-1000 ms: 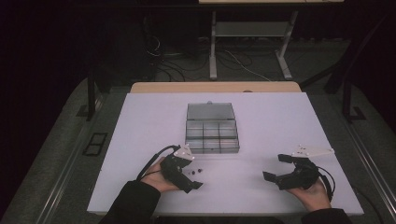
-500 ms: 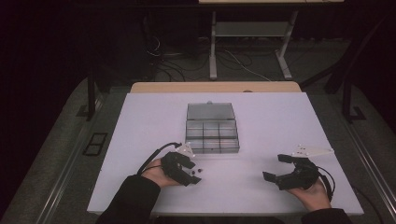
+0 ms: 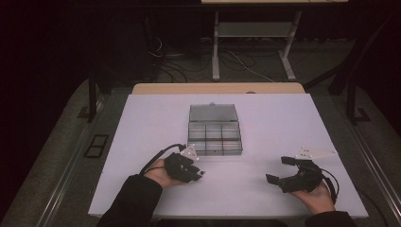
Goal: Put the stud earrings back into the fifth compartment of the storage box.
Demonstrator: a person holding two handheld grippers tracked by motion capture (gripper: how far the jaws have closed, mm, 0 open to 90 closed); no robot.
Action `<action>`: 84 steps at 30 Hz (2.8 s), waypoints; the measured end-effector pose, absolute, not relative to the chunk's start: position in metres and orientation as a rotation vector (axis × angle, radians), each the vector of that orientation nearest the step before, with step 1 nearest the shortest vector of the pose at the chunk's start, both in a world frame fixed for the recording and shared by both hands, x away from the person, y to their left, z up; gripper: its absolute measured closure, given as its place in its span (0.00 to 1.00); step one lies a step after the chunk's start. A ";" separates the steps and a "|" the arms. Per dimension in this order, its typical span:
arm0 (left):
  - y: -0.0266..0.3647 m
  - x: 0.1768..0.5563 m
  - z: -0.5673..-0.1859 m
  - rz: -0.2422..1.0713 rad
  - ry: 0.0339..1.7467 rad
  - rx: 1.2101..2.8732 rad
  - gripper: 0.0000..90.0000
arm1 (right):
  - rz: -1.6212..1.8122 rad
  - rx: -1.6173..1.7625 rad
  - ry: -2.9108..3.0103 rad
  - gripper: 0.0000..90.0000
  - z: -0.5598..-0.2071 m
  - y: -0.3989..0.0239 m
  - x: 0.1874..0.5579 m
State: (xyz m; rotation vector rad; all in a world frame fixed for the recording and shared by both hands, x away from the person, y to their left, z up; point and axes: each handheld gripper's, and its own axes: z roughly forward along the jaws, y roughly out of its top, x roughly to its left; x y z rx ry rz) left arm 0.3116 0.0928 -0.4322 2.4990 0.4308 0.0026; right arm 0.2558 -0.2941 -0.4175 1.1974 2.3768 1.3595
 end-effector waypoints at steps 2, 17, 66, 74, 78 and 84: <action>0.093 0.312 -0.432 0.005 0.427 2.503 0.81 | 1.359 1.199 2.378 0.00 -0.417 -0.294 0.256; 0.091 0.310 -0.428 -0.015 0.408 2.499 0.88 | 1.358 1.211 2.369 0.00 -0.417 -0.295 0.255; 0.082 0.358 -0.335 0.094 0.364 2.372 0.89 | 1.351 1.230 2.355 0.00 -0.418 -0.299 0.256; 0.075 0.376 -0.324 0.126 0.355 2.348 0.88 | 1.361 1.244 2.352 0.00 -0.418 -0.301 0.256; 0.070 0.384 -0.321 0.133 0.362 2.343 0.89 | 1.363 1.247 2.350 0.00 -0.418 -0.302 0.256; 0.064 0.397 -0.322 0.138 0.360 2.349 0.88 | 1.363 1.247 2.351 0.00 -0.418 -0.302 0.256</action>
